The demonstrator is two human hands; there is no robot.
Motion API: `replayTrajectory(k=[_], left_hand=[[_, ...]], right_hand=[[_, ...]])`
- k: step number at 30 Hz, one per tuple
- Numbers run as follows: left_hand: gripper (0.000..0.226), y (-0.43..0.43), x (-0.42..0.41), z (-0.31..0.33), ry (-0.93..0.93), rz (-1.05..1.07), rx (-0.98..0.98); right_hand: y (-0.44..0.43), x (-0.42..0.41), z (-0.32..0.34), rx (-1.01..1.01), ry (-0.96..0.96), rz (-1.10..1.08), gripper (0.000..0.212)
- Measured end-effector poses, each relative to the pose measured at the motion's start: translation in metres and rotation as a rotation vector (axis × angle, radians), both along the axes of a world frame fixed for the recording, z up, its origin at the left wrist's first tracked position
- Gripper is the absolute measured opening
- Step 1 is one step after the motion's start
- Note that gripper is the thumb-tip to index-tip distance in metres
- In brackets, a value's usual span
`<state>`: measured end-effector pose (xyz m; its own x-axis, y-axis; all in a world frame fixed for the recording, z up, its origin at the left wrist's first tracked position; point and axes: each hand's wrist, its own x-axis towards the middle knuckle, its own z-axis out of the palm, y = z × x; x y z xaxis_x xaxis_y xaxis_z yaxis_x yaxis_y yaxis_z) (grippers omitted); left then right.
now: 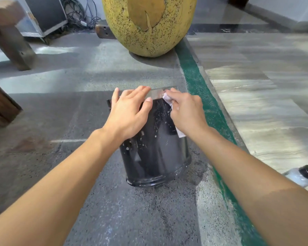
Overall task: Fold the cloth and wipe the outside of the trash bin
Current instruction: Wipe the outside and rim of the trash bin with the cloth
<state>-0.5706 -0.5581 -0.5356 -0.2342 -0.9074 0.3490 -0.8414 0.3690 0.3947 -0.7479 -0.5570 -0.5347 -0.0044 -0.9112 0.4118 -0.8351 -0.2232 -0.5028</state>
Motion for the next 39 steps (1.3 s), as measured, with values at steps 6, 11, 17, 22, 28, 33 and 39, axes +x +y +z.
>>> replayTrajectory(k=[6, 11, 17, 22, 28, 33, 39], left_hand=[[0.054, -0.003, 0.002, 0.005, -0.004, 0.109, 0.036], [0.057, -0.009, 0.014, 0.008, 0.052, 0.189, 0.128], [0.051, -0.013, 0.016, 0.01, 0.071, 0.217, 0.173], [0.05, -0.01, 0.012, 0.013, 0.176, 0.131, 0.125], [0.05, 0.005, 0.027, 0.0, 0.111, 0.047, 0.033], [0.05, 0.003, 0.026, 0.01, 0.114, 0.012, 0.1], [0.05, 0.026, 0.018, 0.003, 0.227, -0.057, 0.036]], right_hand=[[0.018, -0.005, -0.027, 0.116, 0.072, 0.111, 0.034], [0.04, -0.021, -0.058, 0.234, 0.125, 0.204, 0.034], [0.085, -0.053, -0.087, 0.319, 0.238, 0.279, 0.036], [0.096, -0.062, -0.091, 0.351, 0.206, 0.252, 0.038], [0.089, -0.067, -0.064, 0.247, -0.088, 0.106, 0.043], [0.045, -0.043, -0.016, 0.084, -0.148, 0.093, 0.044], [0.02, 0.0, 0.012, -0.146, -0.137, 0.102, 0.04]])
